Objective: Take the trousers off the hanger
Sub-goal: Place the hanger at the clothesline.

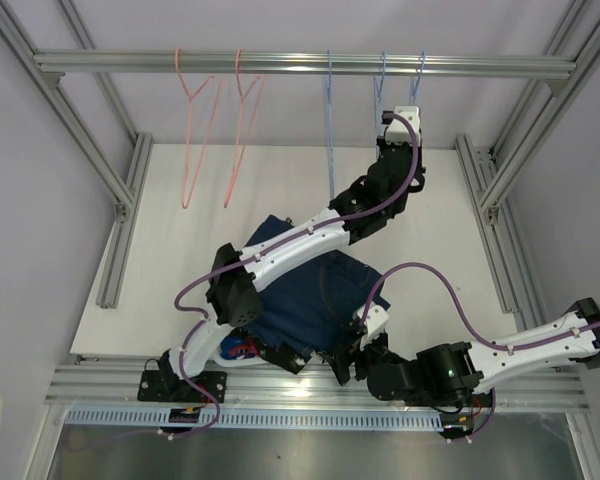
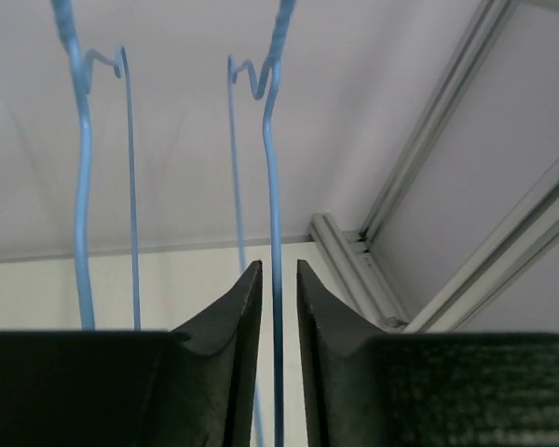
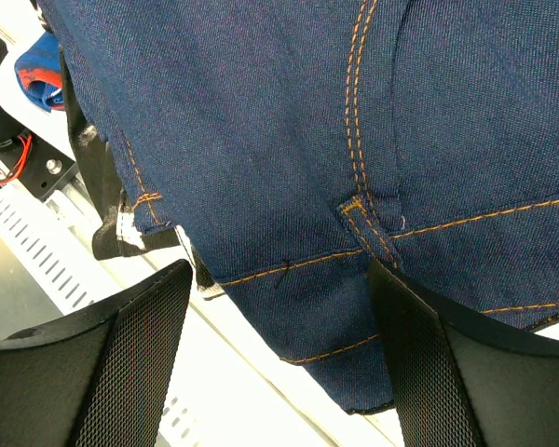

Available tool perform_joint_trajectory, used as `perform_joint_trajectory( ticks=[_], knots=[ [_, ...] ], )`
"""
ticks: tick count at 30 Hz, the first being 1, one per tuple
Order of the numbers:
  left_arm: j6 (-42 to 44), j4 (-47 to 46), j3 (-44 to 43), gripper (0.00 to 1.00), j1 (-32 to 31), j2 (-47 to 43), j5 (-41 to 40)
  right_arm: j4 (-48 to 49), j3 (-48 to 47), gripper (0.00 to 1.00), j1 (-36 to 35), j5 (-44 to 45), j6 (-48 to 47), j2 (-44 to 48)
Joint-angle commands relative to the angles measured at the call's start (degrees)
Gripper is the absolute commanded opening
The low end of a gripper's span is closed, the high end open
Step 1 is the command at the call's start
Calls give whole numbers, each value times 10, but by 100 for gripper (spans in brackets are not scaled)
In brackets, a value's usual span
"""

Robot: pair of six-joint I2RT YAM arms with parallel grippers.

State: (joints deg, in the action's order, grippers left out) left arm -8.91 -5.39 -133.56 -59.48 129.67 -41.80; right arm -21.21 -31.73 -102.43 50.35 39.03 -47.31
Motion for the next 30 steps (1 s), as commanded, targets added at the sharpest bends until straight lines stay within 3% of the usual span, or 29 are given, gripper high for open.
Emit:
perform_joint_trajectory(
  ticks=[1,3,4,7,13,17,22,26,30],
  knots=[
    [27,-18,24,28,-20,-36,-7,-26,12,80,-7,-17,33,-9],
    [63,-39,56,32,-32,-57,-12,-30,10,80,-10,-14,36,-9],
    [77,-71,65,43,-41,-66,-13,-30,9,80,-13,-13,37,-10],
    [103,-68,78,59,-48,-92,-14,-33,4,80,-15,-13,32,-16],
    [148,-67,100,78,-77,-161,-42,-48,-15,80,-24,-6,32,-28],
    [188,-64,98,85,-102,-213,-33,-44,-26,80,-34,-3,27,-44],
    [164,44,79,98,-128,-283,-1,-66,-57,82,-41,9,21,-60],
    [157,126,87,100,-137,-377,12,-92,-105,84,-44,27,2,-70],
    [176,162,165,99,-137,-472,6,-115,-169,86,-44,45,-50,-80]
  ],
)
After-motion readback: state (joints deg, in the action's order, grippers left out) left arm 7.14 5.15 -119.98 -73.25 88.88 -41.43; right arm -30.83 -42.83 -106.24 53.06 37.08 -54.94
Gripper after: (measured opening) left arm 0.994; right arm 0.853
